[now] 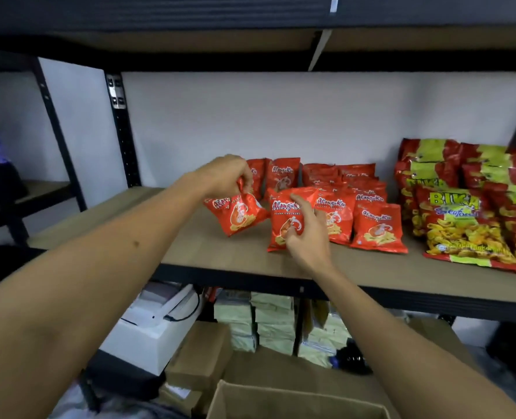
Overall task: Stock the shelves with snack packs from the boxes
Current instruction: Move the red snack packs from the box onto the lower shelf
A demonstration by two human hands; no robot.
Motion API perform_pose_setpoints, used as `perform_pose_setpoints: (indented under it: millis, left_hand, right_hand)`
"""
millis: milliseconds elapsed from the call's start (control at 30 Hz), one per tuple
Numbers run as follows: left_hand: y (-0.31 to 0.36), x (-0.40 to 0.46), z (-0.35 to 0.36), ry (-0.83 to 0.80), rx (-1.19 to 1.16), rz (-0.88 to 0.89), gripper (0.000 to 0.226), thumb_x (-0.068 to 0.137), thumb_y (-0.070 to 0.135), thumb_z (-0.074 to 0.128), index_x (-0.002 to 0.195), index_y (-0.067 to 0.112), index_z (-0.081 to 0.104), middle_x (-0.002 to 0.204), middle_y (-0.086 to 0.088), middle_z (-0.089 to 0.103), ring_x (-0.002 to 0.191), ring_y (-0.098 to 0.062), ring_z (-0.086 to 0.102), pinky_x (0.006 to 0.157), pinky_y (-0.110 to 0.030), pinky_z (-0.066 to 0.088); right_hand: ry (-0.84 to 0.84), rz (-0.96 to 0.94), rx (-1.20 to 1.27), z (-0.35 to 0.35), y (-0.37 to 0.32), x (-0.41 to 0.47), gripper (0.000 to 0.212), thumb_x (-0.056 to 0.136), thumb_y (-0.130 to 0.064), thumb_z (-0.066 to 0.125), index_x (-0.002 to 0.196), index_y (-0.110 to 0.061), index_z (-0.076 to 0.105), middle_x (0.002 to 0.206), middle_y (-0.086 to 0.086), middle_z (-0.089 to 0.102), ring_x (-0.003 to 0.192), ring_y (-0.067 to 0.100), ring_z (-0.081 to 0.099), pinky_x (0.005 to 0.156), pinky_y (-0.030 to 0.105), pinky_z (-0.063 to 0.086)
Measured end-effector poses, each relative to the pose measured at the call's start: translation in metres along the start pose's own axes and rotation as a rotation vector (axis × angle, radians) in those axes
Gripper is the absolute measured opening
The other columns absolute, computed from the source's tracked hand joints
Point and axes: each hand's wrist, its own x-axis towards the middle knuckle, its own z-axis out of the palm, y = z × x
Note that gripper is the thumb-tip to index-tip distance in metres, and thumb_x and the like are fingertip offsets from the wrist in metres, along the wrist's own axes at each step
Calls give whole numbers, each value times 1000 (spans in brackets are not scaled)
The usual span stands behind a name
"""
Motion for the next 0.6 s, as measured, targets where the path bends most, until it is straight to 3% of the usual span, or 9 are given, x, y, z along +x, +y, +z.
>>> perform_pose_setpoints:
  millis: [100, 167, 233, 267, 333, 400, 433, 500, 600]
  left_hand:
    - [2, 28, 11, -114, 34, 33, 31, 71, -4, 57, 75, 24, 69, 86, 7, 66, 88, -19, 63, 73, -32, 51]
    - [3, 40, 25, -66, 89, 32, 33, 75, -1, 58, 83, 29, 69, 97, 8, 66, 97, -18, 61, 74, -31, 46]
    - [0, 49, 43, 49, 137, 11, 42, 82, 1, 59, 106, 35, 67, 117, 4, 60, 116, -21, 54, 96, -41, 36]
    - [-2, 52, 51, 123, 159, -14, 50, 85, 3, 59, 121, 38, 60, 131, -1, 53, 128, -24, 44, 107, -49, 24]
    - [-10, 59, 70, 295, 142, -150, 67, 88, 14, 63, 142, 43, 37, 154, -11, 27, 145, -29, 19, 113, -59, 5]
    - [-24, 71, 101, 437, -55, -368, 75, 86, 34, 66, 147, 45, 23, 158, -17, 14, 147, -34, 11, 113, -63, 12]
    - [-33, 78, 119, 474, -258, -472, 79, 83, 43, 67, 146, 46, 21, 156, -18, 17, 145, -37, 17, 113, -61, 20]
    - [-49, 90, 146, 469, -674, -616, 86, 68, 65, 66, 141, 49, 23, 148, -10, 41, 133, -36, 41, 107, -56, 36]
    - [-71, 108, 161, 388, -831, -656, 78, 56, 72, 66, 126, 51, 40, 124, 11, 64, 113, -22, 60, 99, -48, 46]
  right_hand:
    - [11, 42, 8, 15, 7, 17, 69, 87, 0, 52, 140, -42, 39, 130, 11, 41, 103, 21, 52, 93, 32, 46]
    - [21, 89, 13, 25, 14, 26, 68, 88, 1, 51, 143, -38, 37, 130, 12, 40, 92, 14, 48, 88, 26, 41]
    - [23, 111, 10, 34, 18, 36, 68, 89, 0, 51, 145, -35, 35, 129, 12, 40, 92, 13, 50, 86, 21, 34]
    - [23, 106, 7, 39, 18, 43, 68, 88, -1, 52, 145, -34, 35, 129, 13, 41, 98, 17, 52, 87, 21, 34]
    - [21, 86, 7, 46, 16, 64, 71, 86, -2, 57, 146, -33, 34, 130, 15, 41, 106, 25, 53, 91, 26, 38]
    - [24, 71, -10, 52, 16, 89, 74, 85, -4, 59, 146, -34, 32, 133, 14, 41, 113, 30, 52, 99, 34, 40]
    - [28, 62, -28, 56, 18, 100, 73, 86, -5, 59, 146, -35, 30, 134, 13, 40, 117, 31, 51, 102, 38, 40]
    - [34, 42, -56, 63, 25, 117, 71, 89, -7, 56, 146, -39, 27, 135, 11, 40, 120, 32, 50, 103, 42, 42]
    - [35, 36, -12, 69, 39, 132, 70, 89, -6, 56, 145, -40, 29, 134, 8, 43, 120, 26, 50, 101, 39, 43]
